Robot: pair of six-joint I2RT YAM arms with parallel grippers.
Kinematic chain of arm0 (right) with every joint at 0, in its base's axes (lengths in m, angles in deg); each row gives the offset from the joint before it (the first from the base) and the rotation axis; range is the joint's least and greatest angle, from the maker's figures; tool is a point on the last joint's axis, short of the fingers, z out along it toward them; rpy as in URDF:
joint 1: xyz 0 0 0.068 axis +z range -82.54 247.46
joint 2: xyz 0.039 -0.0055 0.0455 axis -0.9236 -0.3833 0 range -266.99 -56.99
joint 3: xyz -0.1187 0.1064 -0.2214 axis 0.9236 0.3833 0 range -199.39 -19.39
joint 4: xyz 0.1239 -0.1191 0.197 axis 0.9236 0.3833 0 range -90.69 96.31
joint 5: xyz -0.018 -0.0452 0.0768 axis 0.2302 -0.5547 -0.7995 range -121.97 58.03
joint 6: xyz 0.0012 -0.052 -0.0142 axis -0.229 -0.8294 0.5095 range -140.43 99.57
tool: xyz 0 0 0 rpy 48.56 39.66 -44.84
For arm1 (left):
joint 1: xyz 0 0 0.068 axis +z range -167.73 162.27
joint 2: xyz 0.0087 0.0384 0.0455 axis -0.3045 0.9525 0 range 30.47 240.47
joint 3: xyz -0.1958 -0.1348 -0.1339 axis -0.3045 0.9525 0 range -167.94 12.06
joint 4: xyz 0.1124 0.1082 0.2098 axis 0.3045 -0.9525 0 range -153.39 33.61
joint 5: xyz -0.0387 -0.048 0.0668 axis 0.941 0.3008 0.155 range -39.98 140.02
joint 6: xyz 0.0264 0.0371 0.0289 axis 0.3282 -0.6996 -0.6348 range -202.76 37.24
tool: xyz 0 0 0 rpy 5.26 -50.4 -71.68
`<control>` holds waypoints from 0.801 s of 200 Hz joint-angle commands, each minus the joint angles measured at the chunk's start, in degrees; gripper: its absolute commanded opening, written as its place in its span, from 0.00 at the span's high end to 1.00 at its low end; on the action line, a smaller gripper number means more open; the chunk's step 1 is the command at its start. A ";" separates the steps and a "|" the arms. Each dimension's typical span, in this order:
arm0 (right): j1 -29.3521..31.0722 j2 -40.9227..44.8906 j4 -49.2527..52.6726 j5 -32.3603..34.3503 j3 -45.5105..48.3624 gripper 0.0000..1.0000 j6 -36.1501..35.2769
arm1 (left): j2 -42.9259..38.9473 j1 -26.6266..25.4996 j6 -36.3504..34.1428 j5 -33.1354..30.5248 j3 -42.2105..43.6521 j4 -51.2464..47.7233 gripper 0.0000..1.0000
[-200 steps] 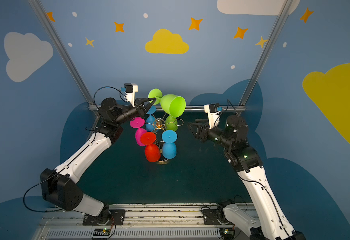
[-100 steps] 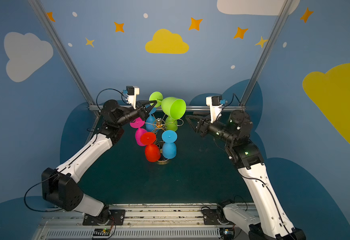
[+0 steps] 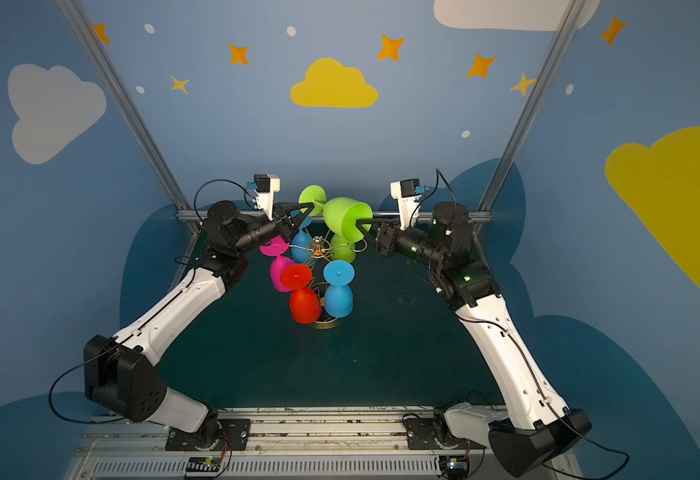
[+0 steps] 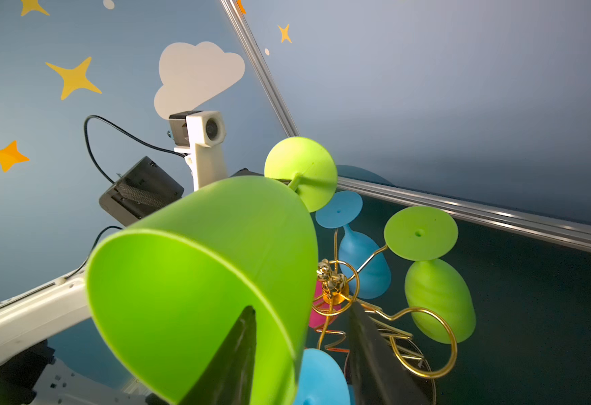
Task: Take the wine glass off the wine glass rack
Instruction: 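Hold the green glass with the left gripper while the right gripper regrasps its rim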
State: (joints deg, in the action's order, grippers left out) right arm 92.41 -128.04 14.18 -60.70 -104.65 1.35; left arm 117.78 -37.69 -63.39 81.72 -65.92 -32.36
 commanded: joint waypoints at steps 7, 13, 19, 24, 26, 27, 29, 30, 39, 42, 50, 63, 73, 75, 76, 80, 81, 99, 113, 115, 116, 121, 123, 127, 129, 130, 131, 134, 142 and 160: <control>0.95 -0.64 -1.77 2.11 -2.37 0.81 0.62 | -1.62 -0.38 -3.16 -0.30 0.63 0.05 0.97; 1.05 -0.88 -1.71 2.20 -2.53 0.87 0.71 | -1.66 -0.42 -3.52 -0.49 0.75 -0.10 0.97; 1.15 -1.01 -1.69 2.33 -2.70 0.92 0.79 | -1.73 -0.38 -3.88 -0.58 0.87 -0.12 0.96; 1.24 -1.19 -1.69 2.35 -2.85 0.97 0.94 | -1.82 -0.36 -4.16 -0.63 0.98 -0.10 0.96; 1.24 -1.26 -1.67 2.32 -2.89 0.98 0.95 | -1.86 -0.36 -4.30 -0.67 0.98 -0.12 0.95; 1.24 -1.32 -1.64 2.34 -2.94 0.99 0.92 | -1.87 -0.35 -4.32 -0.67 1.07 -0.12 0.95; 1.29 -1.36 -1.61 2.31 -2.98 1.00 1.03 | -1.85 -0.36 -4.41 -0.70 1.07 -0.17 0.95; 1.31 -1.32 -1.65 2.34 -3.03 1.00 1.05 | -1.87 -0.39 -4.51 -0.73 1.07 -0.19 0.95; 1.38 -1.53 -1.52 2.37 -3.24 1.00 1.25 | -1.96 -0.46 -4.86 -1.00 1.12 -0.20 0.92; 1.37 -1.54 -1.51 2.45 -3.22 1.00 1.32 | -2.04 -0.45 -4.92 -1.13 1.15 -0.21 0.92; 1.44 -1.55 -1.53 2.80 -3.25 1.00 1.42 | -2.18 -0.48 -5.30 -1.26 1.16 -0.33 0.90; 1.44 -1.25 -1.34 3.74 -3.46 1.00 1.35 | -2.45 -0.47 -5.89 -1.64 1.29 -0.56 0.84; 1.42 -0.57 -0.78 5.07 -3.58 1.00 0.73 | -2.82 -0.49 -6.49 -2.52 1.57 -0.76 0.71; 1.42 -0.36 -0.63 5.50 -3.60 1.00 0.53 | -2.97 -0.51 -6.60 -2.72 1.63 -0.79 0.68; 1.42 -0.25 -0.54 5.60 -3.60 1.00 0.45 | -3.04 -0.51 -6.70 -2.89 1.66 -0.81 0.67; 1.34 0.10 -0.20 6.38 -3.65 1.00 0.09 | -3.31 -0.45 -7.03 -3.56 1.88 -0.87 0.62; 1.33 0.20 -0.11 6.61 -3.67 1.00 -0.03 | -3.34 -0.44 -7.09 -3.70 1.91 -0.89 0.61; 0.39 2.70 1.69 9.60 -3.72 1.00 -1.78 | -4.85 -0.21 -8.57 -6.28 3.27 -0.74 0.32; -1.02 4.81 3.11 11.23 -3.44 1.00 -2.68 | -6.17 -0.05 -9.75 -7.86 4.20 -0.67 0.18; -1.26 5.18 3.36 11.35 -3.43 1.00 -2.75 | -6.31 -0.02 -9.94 -8.10 4.33 -0.66 0.16; -1.37 5.33 3.47 11.43 -3.39 1.00 -2.77 | -6.42 -0.05 -10.04 -8.26 4.37 -0.66 0.16; -1.98 6.16 4.09 11.90 -3.34 1.00 -3.05 | -6.89 0.13 -10.47 -9.02 4.64 -0.94 0.13; -2.22 6.46 4.44 12.09 -3.36 1.00 -3.17 | -7.13 0.11 -10.67 -9.31 4.71 -1.08 0.12; -2.67 7.04 5.19 12.54 -3.40 1.00 -3.51 | -7.52 0.25 -11.05 -9.96 4.95 -1.26 0.11; -2.83 7.34 5.52 12.77 -3.44 1.00 -3.79 | -7.68 0.29 -11.27 -10.27 5.01 -1.33 0.10; -2.95 7.51 5.83 12.93 -3.48 1.00 -3.91 | -7.86 0.33 -11.41 -10.48 5.06 -1.43 0.10; -3.09 7.64 6.07 13.10 -3.54 1.00 -4.01 | -7.99 0.30 -11.57 -10.63 5.17 -1.48 0.10; -3.41 8.05 6.84 13.63 -3.59 1.00 -4.47 | -8.22 0.40 -11.94 -11.27 5.40 -1.60 0.09; -4.07 9.05 9.20 15.39 -3.98 1.00 -5.85 | -9.21 0.63 -13.19 -12.68 6.05 -2.14 0.09; -5.86 10.85 15.14 19.99 -5.20 1.00 -9.01 | -11.26 1.72 -16.26 -15.44 6.64 -5.68 0.09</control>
State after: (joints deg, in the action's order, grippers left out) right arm 88.24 -119.76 21.81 -47.30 -107.07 -2.78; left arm 109.74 -37.25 -74.75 71.58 -59.75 -34.76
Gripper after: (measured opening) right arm 0.054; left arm 0.907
